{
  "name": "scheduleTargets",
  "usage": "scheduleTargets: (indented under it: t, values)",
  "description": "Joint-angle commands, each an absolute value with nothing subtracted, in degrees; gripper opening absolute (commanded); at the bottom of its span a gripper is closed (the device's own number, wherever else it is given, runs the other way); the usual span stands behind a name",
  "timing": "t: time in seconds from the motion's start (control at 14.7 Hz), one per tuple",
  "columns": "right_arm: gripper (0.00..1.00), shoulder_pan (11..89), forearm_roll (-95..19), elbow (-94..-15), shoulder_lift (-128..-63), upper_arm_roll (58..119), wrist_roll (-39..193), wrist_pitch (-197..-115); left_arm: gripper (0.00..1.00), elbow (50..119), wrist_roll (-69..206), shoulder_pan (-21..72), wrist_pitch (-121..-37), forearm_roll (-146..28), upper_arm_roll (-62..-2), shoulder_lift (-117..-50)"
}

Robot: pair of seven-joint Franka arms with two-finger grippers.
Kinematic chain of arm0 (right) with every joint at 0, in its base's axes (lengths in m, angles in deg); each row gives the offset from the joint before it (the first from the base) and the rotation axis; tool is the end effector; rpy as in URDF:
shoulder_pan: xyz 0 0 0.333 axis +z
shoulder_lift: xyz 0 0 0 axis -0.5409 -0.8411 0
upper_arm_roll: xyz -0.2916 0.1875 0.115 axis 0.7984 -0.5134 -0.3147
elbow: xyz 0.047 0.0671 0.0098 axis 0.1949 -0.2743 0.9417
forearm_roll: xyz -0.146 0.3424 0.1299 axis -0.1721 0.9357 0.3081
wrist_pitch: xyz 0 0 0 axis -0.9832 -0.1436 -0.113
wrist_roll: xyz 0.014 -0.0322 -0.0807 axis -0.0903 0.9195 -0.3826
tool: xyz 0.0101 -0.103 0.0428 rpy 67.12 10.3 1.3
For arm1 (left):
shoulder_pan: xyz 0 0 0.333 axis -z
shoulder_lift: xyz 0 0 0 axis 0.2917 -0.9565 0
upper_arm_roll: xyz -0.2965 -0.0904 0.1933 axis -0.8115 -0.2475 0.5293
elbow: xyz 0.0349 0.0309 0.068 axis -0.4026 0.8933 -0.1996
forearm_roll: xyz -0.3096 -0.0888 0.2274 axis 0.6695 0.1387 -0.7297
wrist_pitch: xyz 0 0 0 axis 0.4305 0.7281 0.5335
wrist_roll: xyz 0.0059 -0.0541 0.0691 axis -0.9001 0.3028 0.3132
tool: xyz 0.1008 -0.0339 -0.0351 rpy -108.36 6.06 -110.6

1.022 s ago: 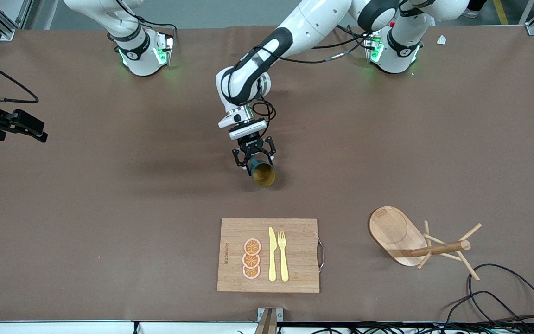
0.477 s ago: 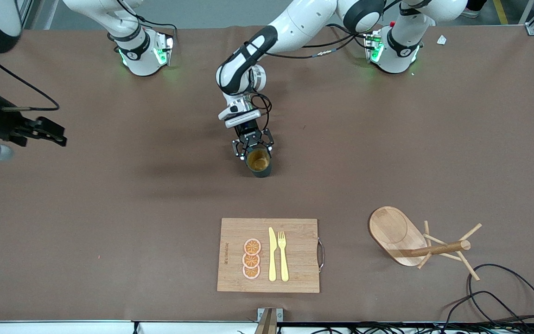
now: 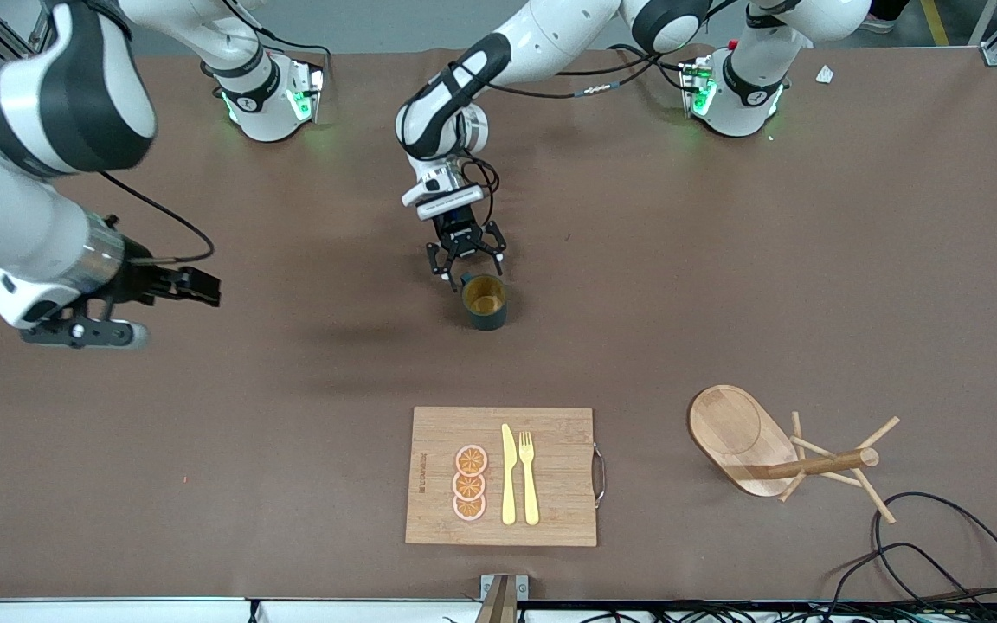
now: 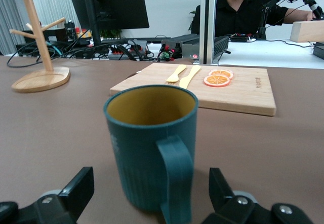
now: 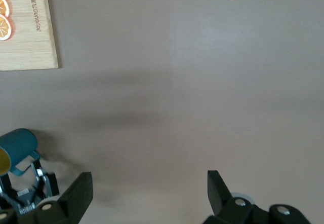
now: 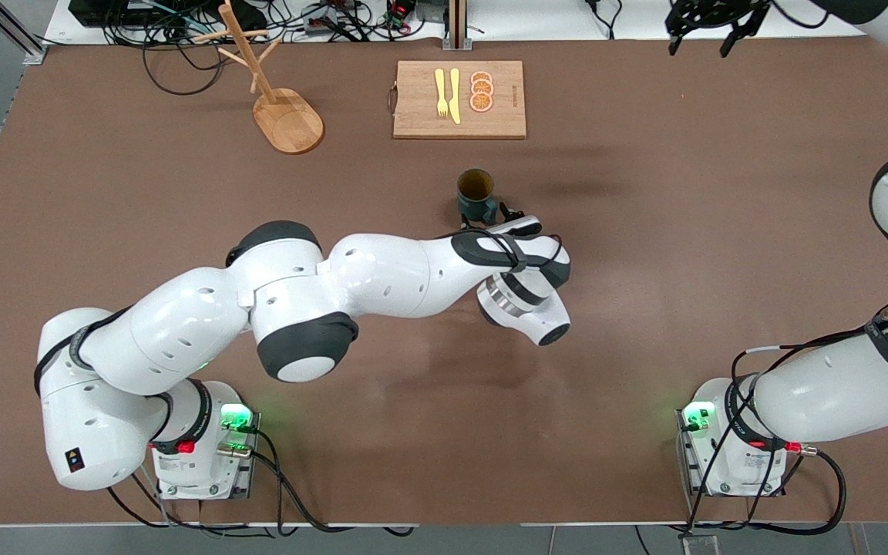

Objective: Transfer cup from left to right arm and place
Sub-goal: 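Release the mug and raise the left gripper while the right gripper approaches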

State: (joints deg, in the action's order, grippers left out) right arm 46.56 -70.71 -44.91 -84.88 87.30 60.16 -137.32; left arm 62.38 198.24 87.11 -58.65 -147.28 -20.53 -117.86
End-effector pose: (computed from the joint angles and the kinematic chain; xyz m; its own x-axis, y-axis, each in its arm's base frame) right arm 0.6236 0.1153 0.5468 0.9925 -0.0499 -0.1113 -0.0540 -0.9980 -0.0337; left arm 0.2808 -0.6803 0.1223 0.3026 0.0813 0.9496 0.3356 -0.9416 -0.0264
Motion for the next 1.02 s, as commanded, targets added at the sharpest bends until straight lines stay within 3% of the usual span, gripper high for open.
scheduleTargets:
  t: [0.0,0.27,0.48,0.75,0.95]
  values:
    - [1.0,49.1,-69.7,-44.9,-87.8,87.6,57.1,-139.5,1.0,62.7,199.8,91.0,-55.1,-142.2,-20.8,-115.6]
    - [1.0,50.8,-69.5,-45.1,-91.8,87.6,56.7,-142.5,1.0,63.6,205.5,93.3,-46.0,-135.7,-26.2,-114.7]
    - [1.0,52.6,-68.0,-45.3,-94.4,87.6,56.7,-144.6,1.0,70.0,215.7,92.8,-44.9,-131.4,-29.4,-109.9]
    - [1.0,54.8,-66.8,-46.5,-96.7,87.6,56.7,-146.4,1.0,80.3,217.2,90.1,-45.6,-121.5,-30.1,-97.0]
    - [1.0,56.6,-61.5,-48.5,-97.4,87.6,56.0,-148.8,1.0,89.8,217.1,87.3,-50.0,-115.9,-30.1,-83.3]
